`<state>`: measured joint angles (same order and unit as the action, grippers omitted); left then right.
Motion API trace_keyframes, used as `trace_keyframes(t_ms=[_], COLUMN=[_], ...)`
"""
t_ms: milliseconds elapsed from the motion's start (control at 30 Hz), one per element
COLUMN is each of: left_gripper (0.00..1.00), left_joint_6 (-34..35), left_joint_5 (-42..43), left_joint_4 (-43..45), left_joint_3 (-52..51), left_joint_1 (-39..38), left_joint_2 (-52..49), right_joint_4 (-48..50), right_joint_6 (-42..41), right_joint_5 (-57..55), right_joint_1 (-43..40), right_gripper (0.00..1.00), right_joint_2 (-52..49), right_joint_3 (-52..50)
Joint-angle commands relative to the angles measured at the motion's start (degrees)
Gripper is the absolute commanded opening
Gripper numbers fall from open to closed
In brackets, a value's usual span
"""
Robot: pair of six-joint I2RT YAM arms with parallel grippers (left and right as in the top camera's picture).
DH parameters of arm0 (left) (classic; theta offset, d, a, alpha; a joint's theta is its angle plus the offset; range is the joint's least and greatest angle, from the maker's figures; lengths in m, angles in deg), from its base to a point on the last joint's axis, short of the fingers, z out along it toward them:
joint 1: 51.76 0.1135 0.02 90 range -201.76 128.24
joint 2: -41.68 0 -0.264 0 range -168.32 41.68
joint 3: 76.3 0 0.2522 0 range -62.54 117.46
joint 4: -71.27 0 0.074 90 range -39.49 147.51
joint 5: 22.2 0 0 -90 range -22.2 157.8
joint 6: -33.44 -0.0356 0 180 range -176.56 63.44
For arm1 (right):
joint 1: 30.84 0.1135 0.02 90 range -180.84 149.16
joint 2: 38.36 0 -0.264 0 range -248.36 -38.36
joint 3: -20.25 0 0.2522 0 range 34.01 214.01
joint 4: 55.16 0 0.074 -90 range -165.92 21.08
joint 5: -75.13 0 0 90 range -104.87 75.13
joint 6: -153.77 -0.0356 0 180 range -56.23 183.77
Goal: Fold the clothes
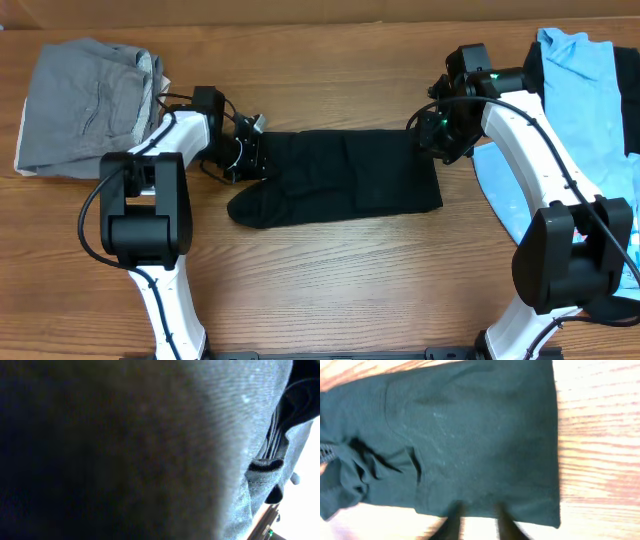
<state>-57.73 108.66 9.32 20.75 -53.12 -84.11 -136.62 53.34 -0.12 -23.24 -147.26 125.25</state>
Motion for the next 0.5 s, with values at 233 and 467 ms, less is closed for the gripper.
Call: trace_keyframes(t_ms=[233, 467], left_gripper=[0.04, 0.04], left_joint_6=[-0.17, -0.15], left_joint_5=[-12.0, -12.52], left_joint_4=[-13.0, -20.13], left_joint_3=[13.11, 20.09], left_joint_1=[3.02, 2.4], left_joint_2=[0.37, 0.37], right_joint_4=[11.04, 24.33], right_joint_6=[0.0, -0.07], right_joint_5=[8.09, 15.23], right_joint_1=[-0.07, -0.07], right_gripper=[0.04, 0.04], right_joint_2=[1.42, 1.42], right_joint_3=[-10.47, -20.44])
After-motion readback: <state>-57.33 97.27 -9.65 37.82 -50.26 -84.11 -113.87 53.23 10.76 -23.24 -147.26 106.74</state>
